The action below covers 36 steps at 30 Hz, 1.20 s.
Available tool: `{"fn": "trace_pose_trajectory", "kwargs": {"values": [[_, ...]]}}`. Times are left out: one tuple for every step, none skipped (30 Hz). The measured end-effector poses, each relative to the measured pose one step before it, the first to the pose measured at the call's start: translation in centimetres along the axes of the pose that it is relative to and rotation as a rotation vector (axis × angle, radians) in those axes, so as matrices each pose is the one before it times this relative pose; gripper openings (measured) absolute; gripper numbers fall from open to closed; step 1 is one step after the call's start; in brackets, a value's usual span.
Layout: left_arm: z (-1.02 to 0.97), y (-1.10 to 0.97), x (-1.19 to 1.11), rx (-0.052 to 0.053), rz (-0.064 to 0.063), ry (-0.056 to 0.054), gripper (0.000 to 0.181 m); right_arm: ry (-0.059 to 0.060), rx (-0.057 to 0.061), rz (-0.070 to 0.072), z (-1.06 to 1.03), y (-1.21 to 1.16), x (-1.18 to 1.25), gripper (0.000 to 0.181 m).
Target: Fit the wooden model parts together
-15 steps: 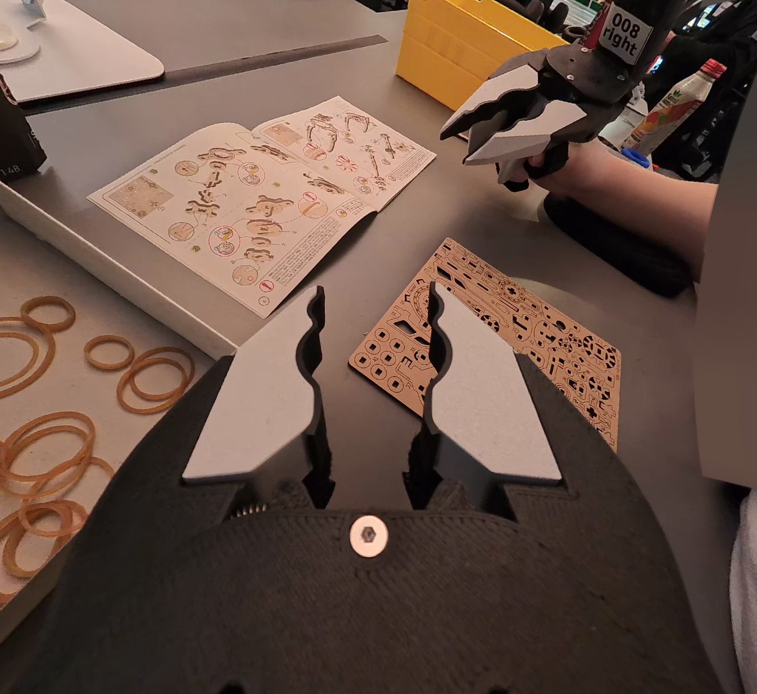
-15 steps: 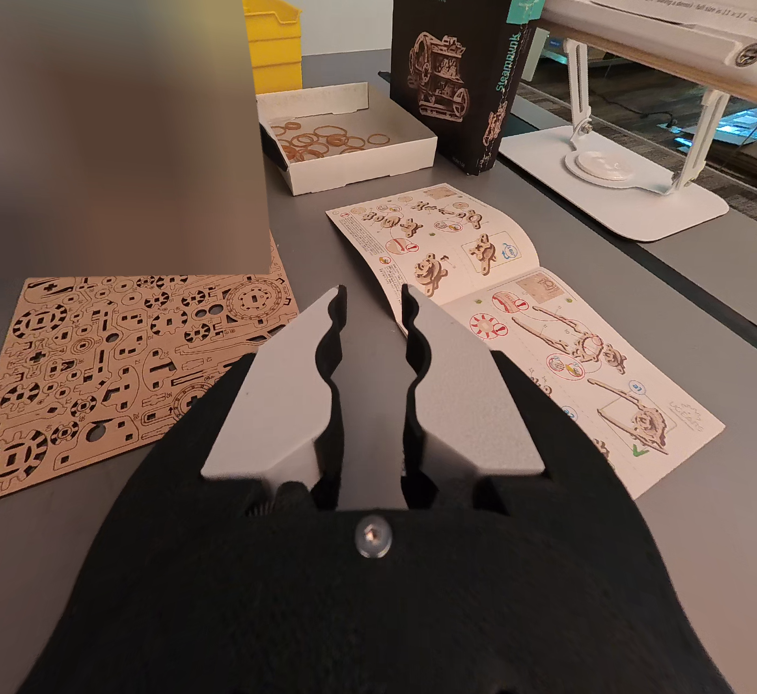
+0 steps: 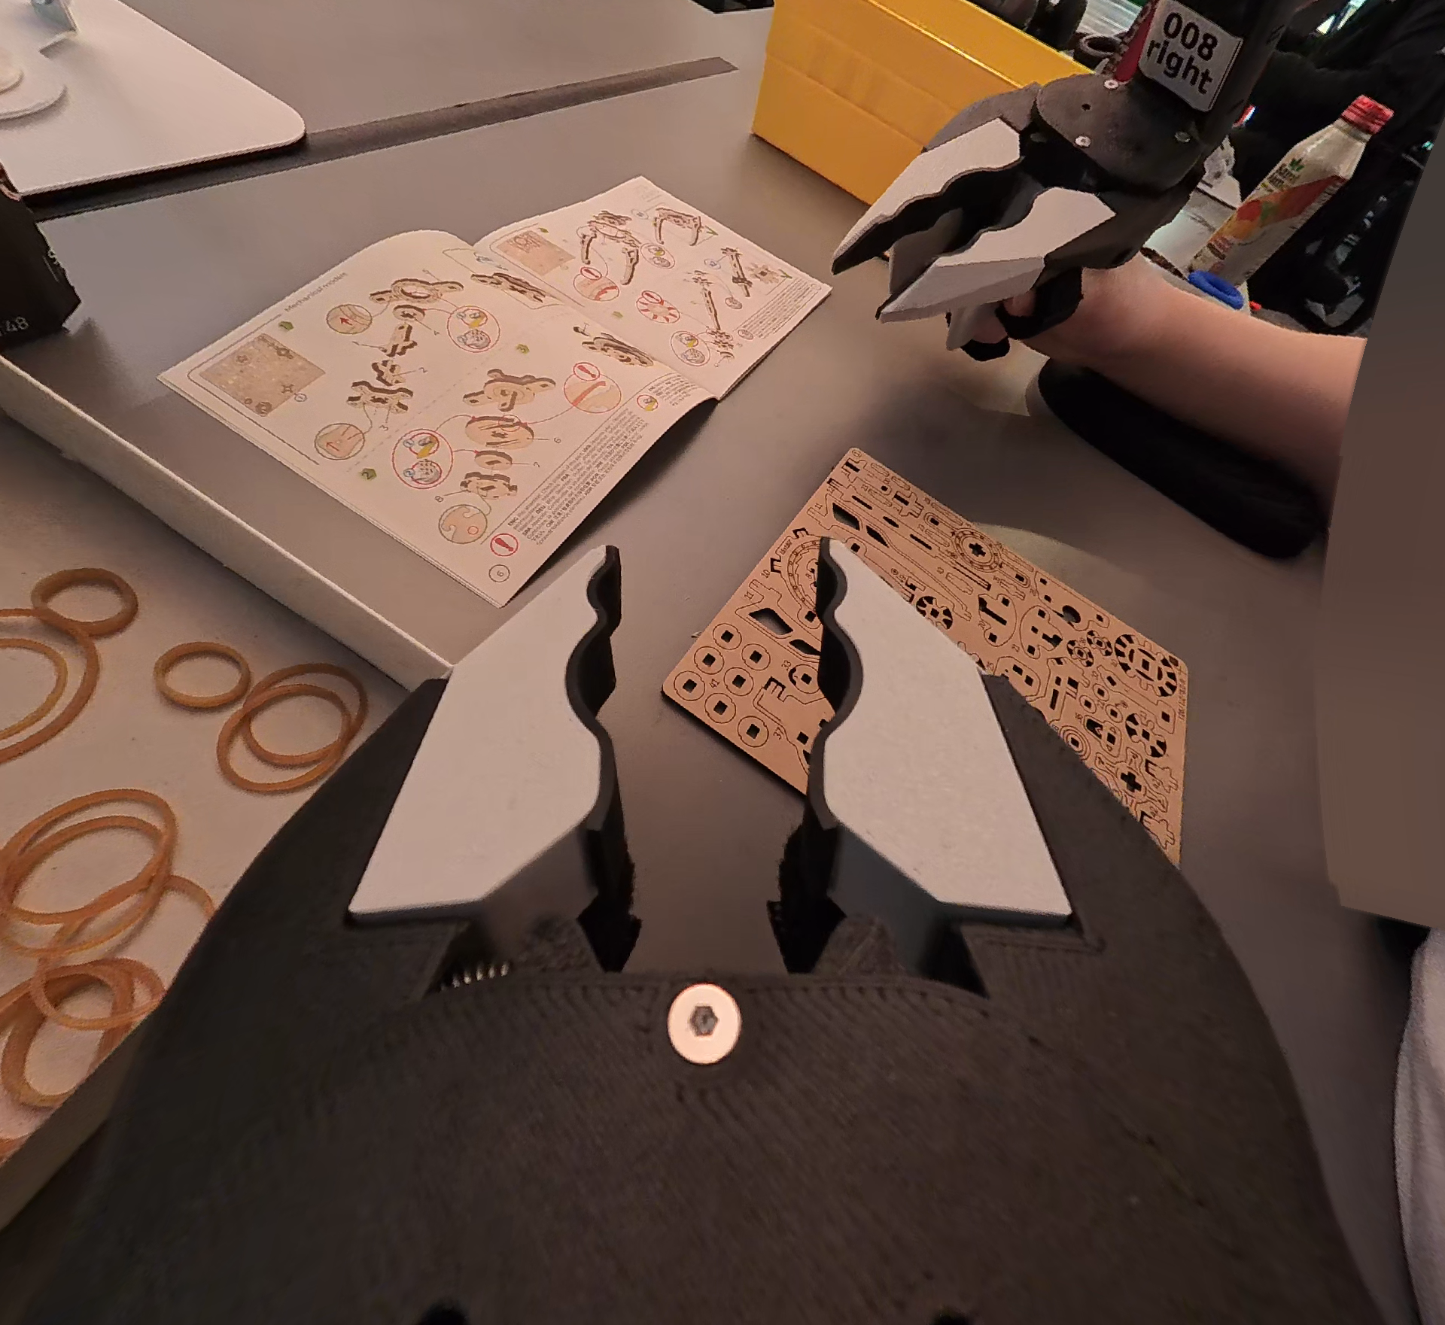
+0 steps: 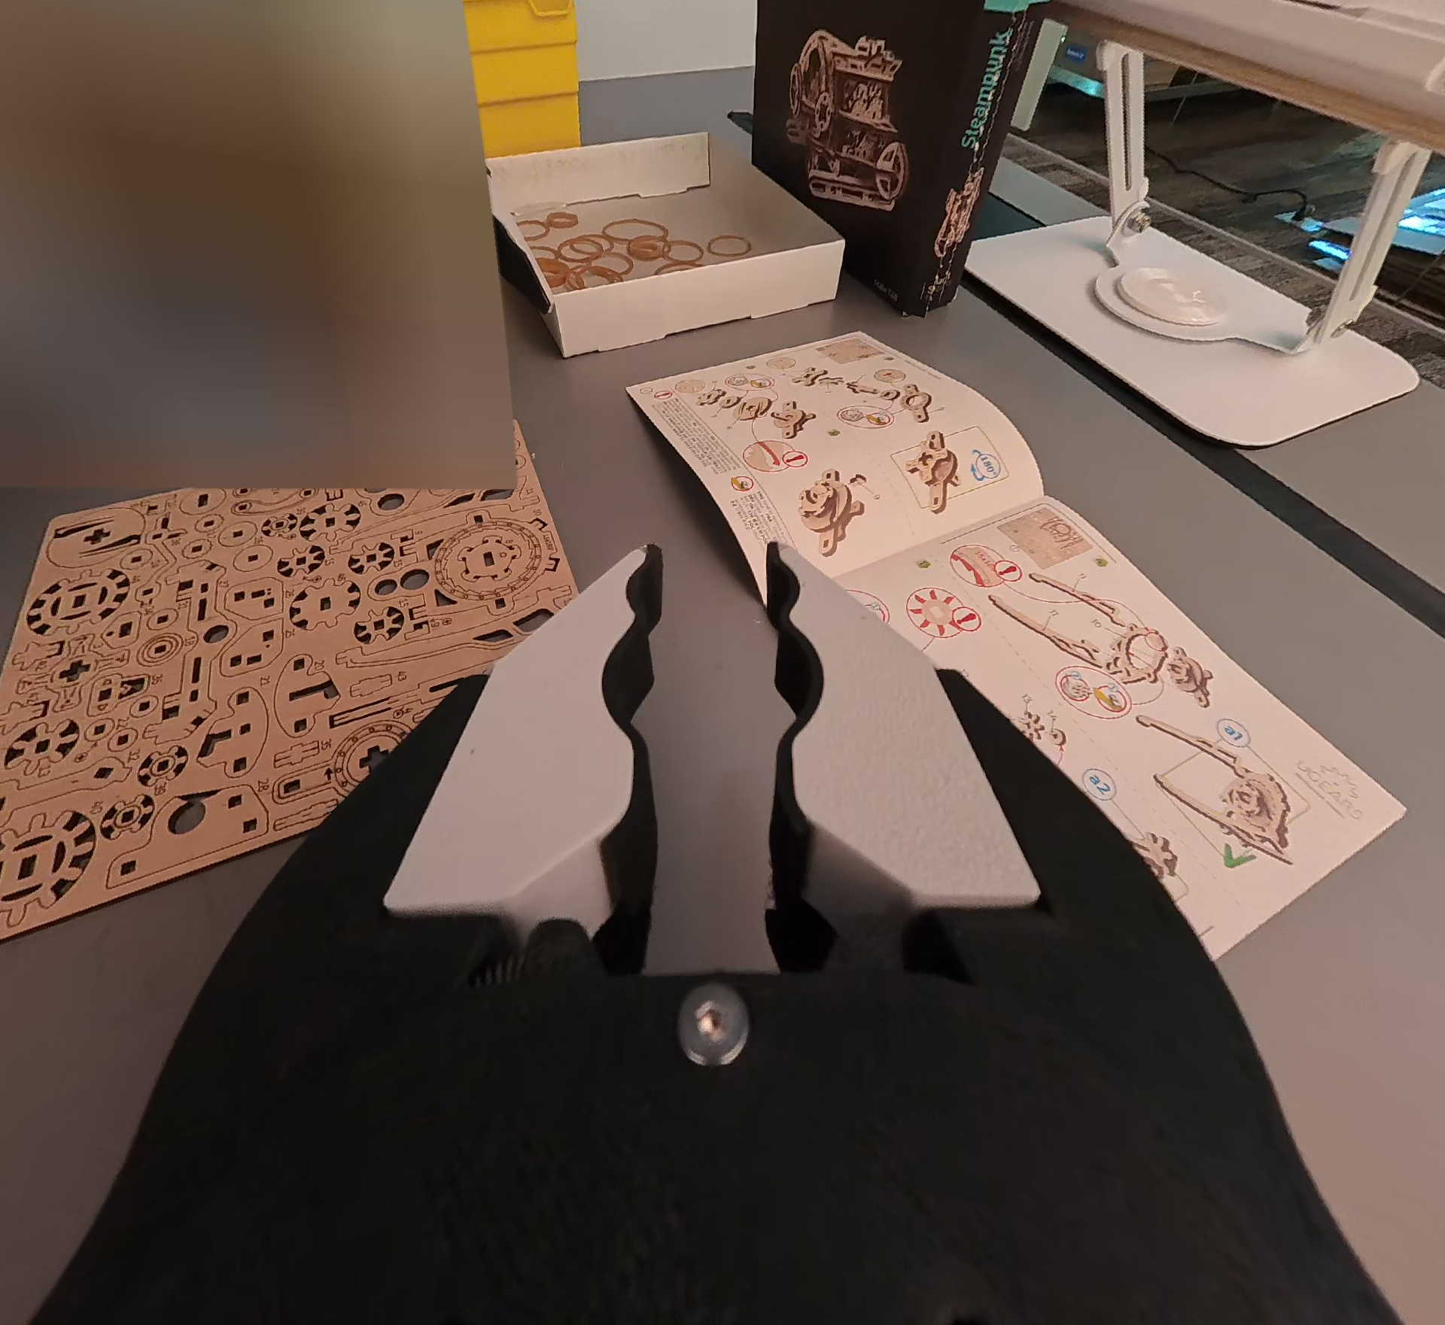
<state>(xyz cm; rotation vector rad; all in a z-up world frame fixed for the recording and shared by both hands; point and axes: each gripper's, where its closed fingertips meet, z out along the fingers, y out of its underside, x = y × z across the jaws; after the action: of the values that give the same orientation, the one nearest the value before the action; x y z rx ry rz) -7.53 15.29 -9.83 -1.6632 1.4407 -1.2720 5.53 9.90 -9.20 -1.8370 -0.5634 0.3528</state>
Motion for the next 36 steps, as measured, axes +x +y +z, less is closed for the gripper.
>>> {"fn": "trace_pose_trajectory", "kwargs": {"values": [[0.014, 0.017, 0.017, -0.0012, 0.0016, 0.0001, 0.049, -0.001, -0.0038, -0.001, 0.032, 0.063, -0.034, 0.026], [0.015, 0.026, 0.012, -0.0015, 0.0012, 0.0004, 0.049, -0.0007, -0.0032, -0.0014, 0.031, 0.057, -0.019, 0.026], [0.025, 0.02, 0.017, -0.0013, 0.0006, 0.0004, 0.049, -0.0009, -0.0031, -0.0017, 0.026, 0.046, -0.033, 0.026], [0.012, 0.011, 0.019, -0.0012, 0.0003, 0.0009, 0.049, -0.0012, -0.0034, -0.0013, 0.035, 0.058, -0.034, 0.026], [0.015, 0.032, 0.007, -0.0016, 0.0001, 0.001, 0.049, -0.0011, -0.0039, -0.0007, 0.03, 0.075, -0.029, 0.026], [0.021, 0.023, 0.015, -0.0017, 0.0002, 0.0008, 0.049, -0.0012, -0.0038, -0.0007, 0.039, 0.071, -0.026, 0.026], [0.015, 0.01, 0.019, -0.001, 0.0006, 0.0004, 0.049, -0.0019, -0.0049, 0.0, 0.039, 0.084, -0.034, 0.026], [-0.001, 0.007, 0.001, -0.0003, 0.0008, -0.0002, 0.049, -0.0013, -0.0051, -0.0001, 0.041, 0.095, -0.026, 0.026], [0.008, 0.004, 0.003, -0.0004, 0.0006, -0.0001, 0.049, -0.001, -0.0041, -0.0007, 0.042, 0.073, -0.03, 0.026], [0.016, 0.017, 0.01, -0.001, 0.0002, 0.0004, 0.049, -0.0013, -0.0035, -0.001, 0.03, 0.059, -0.029, 0.026], [0.013, 0.019, 0.007, -0.0013, -0.0002, 0.0007, 0.049, -0.0017, -0.003, -0.0009, 0.031, 0.052, -0.049, 0.026], [0.007, 0.017, 0.005, -0.0008, -0.0002, 0.0005, 0.049, -0.002, -0.0029, -0.0011, 0.034, 0.051, -0.038, 0.026], [0.012, 0.012, 0.011, -0.0004, 0.0, 0.0003, 0.049, -0.0018, -0.0037, -0.0013, 0.037, 0.069, -0.043, 0.026], [-0.002, 0.005, 0.004, -0.0003, 0.0001, 0.0003, 0.049, -0.0013, -0.0041, -0.0014, 0.036, 0.062, -0.042, 0.026], [0.007, 0.017, 0.006, -0.0009, -0.0001, 0.0006, 0.049, -0.0012, -0.004, -0.0017, 0.035, 0.072, -0.031, 0.026], [0.013, 0.018, 0.009, -0.0012, -0.0005, 0.0007, 0.049, -0.0014, -0.0044, -0.0017, 0.046, 0.071, -0.037, 0.026], [0.016, 0.013, 0.005, -0.0009, -0.0003, 0.0005, 0.049, -0.0016, -0.0043, -0.0016, 0.039, 0.073, -0.045, 0.026], [-0.002, 0.005, 0.003, -0.0003, 0.0002, 0.0003, 0.049, -0.0012, -0.0039, -0.0017, 0.041, 0.068, -0.04, 0.026], [0.007, 0.001, -0.001, -0.0003, 0.0002, 0.0001, 0.049, -0.0011, -0.0036, -0.0022, 0.032, 0.056, -0.039, 0.026], [0.0, 0.016, 0.002, -0.0005, -0.0002, 0.0002, 0.049, -0.0012, -0.0036, -0.002, 0.04, 0.054, -0.037, 0.026], [-0.001, 0.001, 0.008, -0.0001, -0.0003, 0.0004, 0.049, -0.0016, -0.0038, -0.0018, 0.036, 0.057, -0.057, 0.026], [0.002, -0.004, 0.003, 0.0003, -0.0002, 0.0002, 0.049, -0.0024, -0.005, -0.0014, 0.053, 0.084, -0.047, 0.026], [-0.007, -0.001, 0.0, 0.0004, -0.0001, -0.0001, 0.049, -0.0022, -0.0059, -0.001, 0.056, 0.102, -0.055, 0.026], [0.002, -0.003, 0.001, 0.0002, -0.0001, 0.0, 0.049, -0.0023, -0.0055, -0.0022, 0.064, 0.094, -0.056, 0.026], [-0.011, -0.009, 0.003, 0.0003, 0.0002, 0.0001, 0.049, -0.0015, -0.0051, -0.0037, 0.044, 0.075, -0.045, 0.026], [0.006, -0.002, 0.009, 0.0005, 0.0009, -0.0003, 0.048, -0.0011, -0.0043, -0.0036, 0.054, 0.074, -0.04, 0.026], [0.002, 0.001, 0.022, -0.0001, 0.0015, -0.0006, 0.048, -0.002, -0.0038, -0.0014, 0.042, 0.074, -0.044, 0.026], [0.008, 0.02, 0.016, -0.0011, 0.0022, -0.0005, 0.048, -0.0026, -0.0029, -0.0001, 0.062, 0.079, -0.035, 0.026], [0.021, 0.028, 0.015, -0.0021, 0.0028, -0.0008, 0.048, -0.0027, -0.0023, 0.0015, 0.052, 0.069, 0.006, 0.026], [0.019, 0.025, 0.055, -0.0022, 0.0033, 0.0007, 0.048, -0.0066, -0.0008, 0.0041, 0.035, 0.051, -0.048, 0.026], [0.023, 0.016, 0.084, -0.0018, 0.0055, 0.0017, 0.048, -0.0082, 0.0039, 0.0037, 0.011, -0.021, -0.051, 0.026], [0.006, -0.002, 0.069, -0.0011, 0.0091, -0.0017, 0.048, -0.0069, 0.0064, 0.0045, -0.012, -0.081, -0.019, 0.026], [-0.008, -0.037, 0.051, 0.0005, 0.0118, -0.0044, 0.048, -0.0067, 0.0088, 0.0044, -0.045, -0.135, -0.003, 0.026], [-0.001, -0.052, 0.106, 0.0013, 0.0132, -0.0027, 0.048, -0.0038, 0.0096, 0.0027, -0.075, -0.155, 0.04, 0.026], [0.012, -0.04, 0.131, 0.0002, 0.0124, -0.0002, 0.049, -0.0026, 0.0108, 0.0009, -0.101, -0.179, 0.073, 0.026], [0.049, -0.013, 0.116, -0.0019, 0.0089, -0.0002, 0.049, -0.0044, 0.0122, 0.0014, -0.114, -0.224, 0.011, 0.026]]}}
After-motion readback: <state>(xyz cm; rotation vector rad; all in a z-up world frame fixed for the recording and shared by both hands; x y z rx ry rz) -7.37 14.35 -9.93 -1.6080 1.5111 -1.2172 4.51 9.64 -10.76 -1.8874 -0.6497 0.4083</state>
